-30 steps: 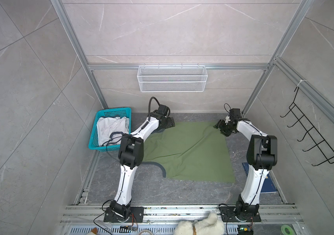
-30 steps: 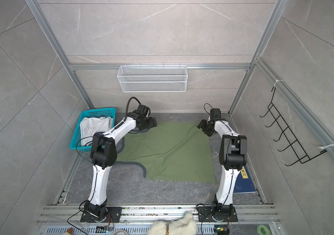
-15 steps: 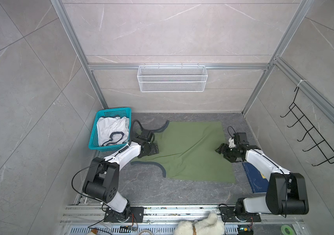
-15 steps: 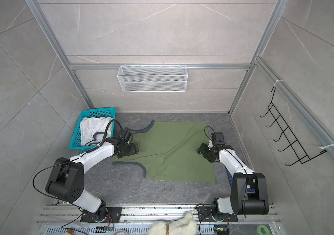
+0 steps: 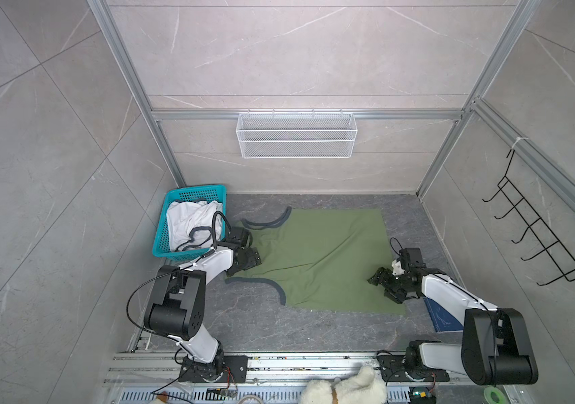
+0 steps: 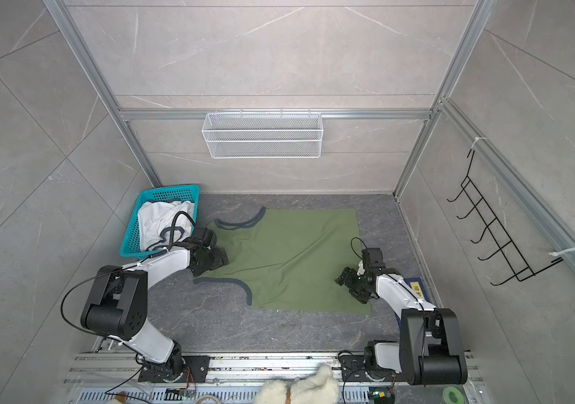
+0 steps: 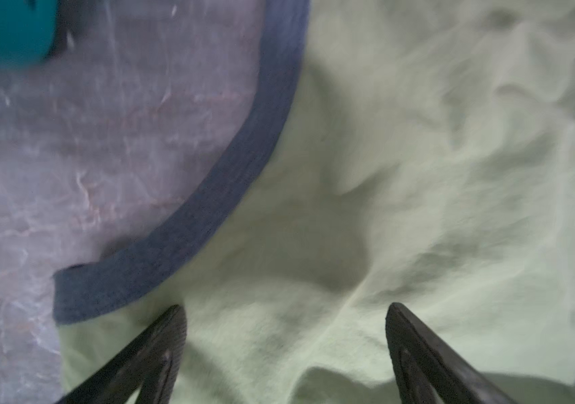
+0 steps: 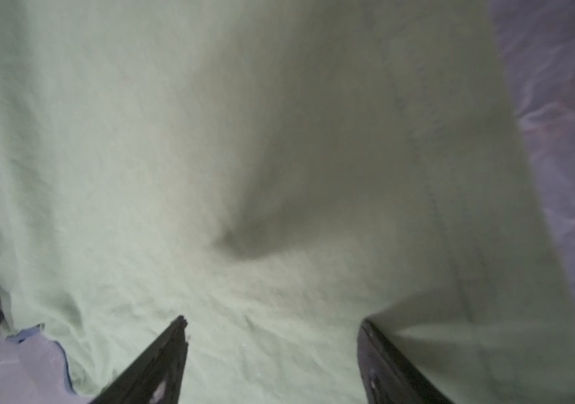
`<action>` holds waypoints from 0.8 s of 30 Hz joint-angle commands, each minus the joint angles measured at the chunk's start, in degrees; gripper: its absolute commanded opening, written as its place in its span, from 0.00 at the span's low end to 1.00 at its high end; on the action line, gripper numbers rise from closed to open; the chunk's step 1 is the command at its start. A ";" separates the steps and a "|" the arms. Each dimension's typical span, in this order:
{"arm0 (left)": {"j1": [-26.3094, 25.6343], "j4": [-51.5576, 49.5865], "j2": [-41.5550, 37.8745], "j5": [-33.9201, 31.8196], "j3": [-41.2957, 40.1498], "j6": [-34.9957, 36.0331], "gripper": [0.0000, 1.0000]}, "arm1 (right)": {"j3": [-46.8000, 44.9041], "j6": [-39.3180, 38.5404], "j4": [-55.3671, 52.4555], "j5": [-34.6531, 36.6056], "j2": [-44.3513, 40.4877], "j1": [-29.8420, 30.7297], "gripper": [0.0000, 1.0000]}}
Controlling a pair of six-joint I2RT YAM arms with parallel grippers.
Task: Fold and stack tank tops
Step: Smooth out the tank top at the center of the table.
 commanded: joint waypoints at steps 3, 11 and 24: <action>0.34 0.71 -3.77 -1.30 -5.78 -5.45 0.92 | -0.16 4.21 -7.16 8.76 0.61 -2.25 0.80; -2.06 1.49 -13.53 -2.11 -16.41 -11.99 0.92 | -2.19 5.20 -9.97 9.62 -0.53 -8.82 0.81; -9.22 -4.28 -17.35 -3.37 -4.80 -8.82 0.91 | 6.76 -1.38 -14.17 2.95 -9.48 -1.55 0.81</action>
